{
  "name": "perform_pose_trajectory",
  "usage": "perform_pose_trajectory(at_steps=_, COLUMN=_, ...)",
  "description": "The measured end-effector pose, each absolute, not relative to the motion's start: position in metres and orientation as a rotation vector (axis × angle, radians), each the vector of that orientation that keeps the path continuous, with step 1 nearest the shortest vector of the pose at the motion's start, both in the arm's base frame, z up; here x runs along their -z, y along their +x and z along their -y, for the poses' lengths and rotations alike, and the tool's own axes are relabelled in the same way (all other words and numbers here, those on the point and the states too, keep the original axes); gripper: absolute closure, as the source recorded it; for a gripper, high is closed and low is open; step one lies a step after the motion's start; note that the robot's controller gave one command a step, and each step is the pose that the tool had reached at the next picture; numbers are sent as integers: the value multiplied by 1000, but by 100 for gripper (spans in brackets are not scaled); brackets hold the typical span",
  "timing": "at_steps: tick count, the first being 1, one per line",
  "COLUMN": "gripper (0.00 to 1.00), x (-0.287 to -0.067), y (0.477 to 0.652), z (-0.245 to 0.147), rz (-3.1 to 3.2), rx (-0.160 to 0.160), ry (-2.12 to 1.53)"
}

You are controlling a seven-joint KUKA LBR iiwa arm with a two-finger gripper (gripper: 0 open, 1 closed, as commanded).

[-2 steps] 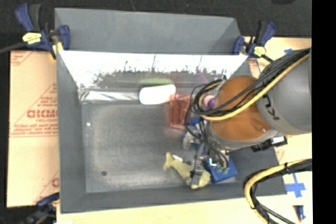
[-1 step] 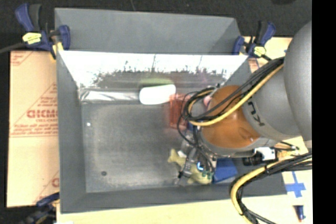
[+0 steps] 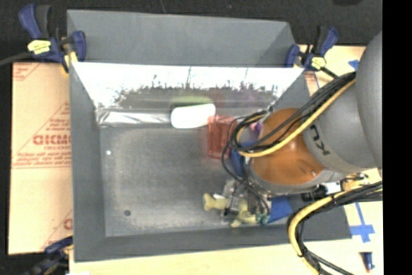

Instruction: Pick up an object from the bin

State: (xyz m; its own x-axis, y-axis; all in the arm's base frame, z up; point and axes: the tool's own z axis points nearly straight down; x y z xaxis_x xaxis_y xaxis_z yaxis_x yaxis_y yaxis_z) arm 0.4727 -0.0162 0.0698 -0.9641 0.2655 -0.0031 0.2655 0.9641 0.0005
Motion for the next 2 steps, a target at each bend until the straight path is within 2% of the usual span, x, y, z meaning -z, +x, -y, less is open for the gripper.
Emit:
perform_pose_trajectory(at_steps=1, gripper=100, x=-70, y=473, z=16, rz=-3110, rx=0, ry=419)
perform_pose_trajectory(at_steps=2, gripper=100, x=-90, y=472, z=16, rz=-3114, rx=-1, ry=416)
